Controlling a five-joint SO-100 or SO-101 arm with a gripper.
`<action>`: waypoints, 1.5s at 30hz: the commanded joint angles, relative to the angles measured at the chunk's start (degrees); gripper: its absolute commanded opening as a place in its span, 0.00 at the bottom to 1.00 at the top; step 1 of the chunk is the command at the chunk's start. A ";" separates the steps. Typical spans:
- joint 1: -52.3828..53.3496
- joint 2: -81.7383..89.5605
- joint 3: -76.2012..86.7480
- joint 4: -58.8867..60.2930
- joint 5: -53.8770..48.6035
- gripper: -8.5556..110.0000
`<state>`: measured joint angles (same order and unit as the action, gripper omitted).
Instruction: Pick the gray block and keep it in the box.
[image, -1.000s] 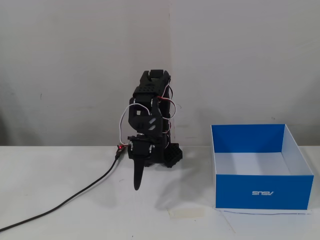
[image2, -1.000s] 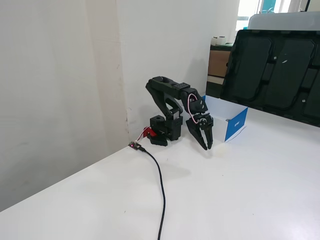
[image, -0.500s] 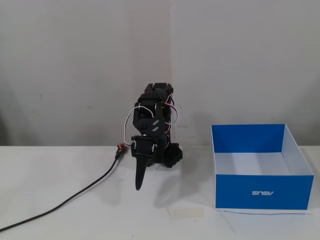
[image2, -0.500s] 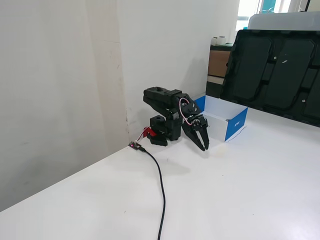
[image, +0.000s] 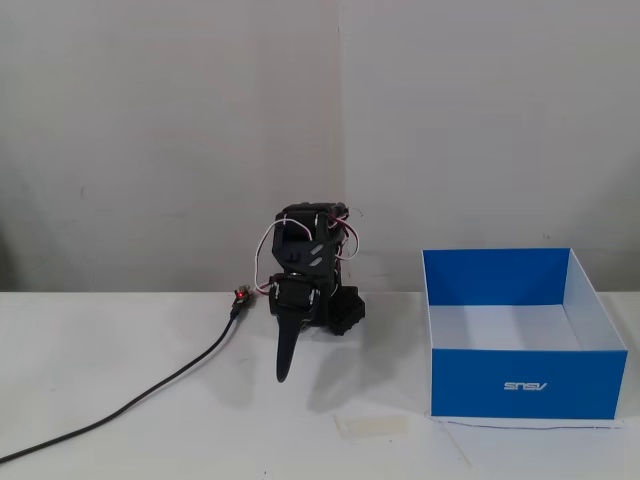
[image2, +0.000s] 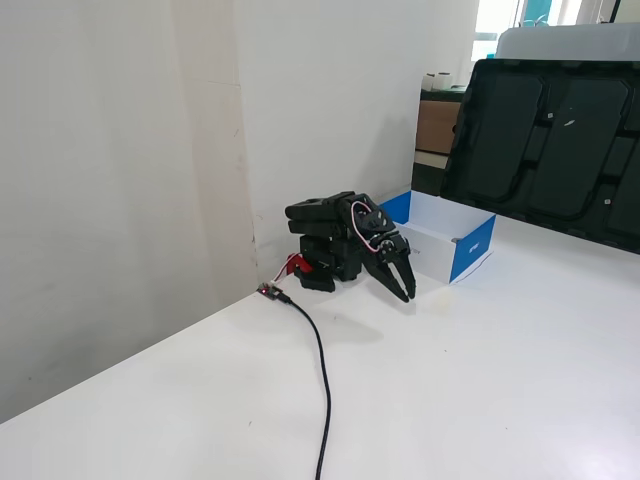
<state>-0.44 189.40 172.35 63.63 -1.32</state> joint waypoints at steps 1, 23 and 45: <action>0.00 6.77 0.97 2.55 0.26 0.07; 1.76 7.03 1.67 0.70 5.01 0.07; 1.67 7.03 1.67 0.70 5.01 0.07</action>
<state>1.05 189.49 173.50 66.01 3.43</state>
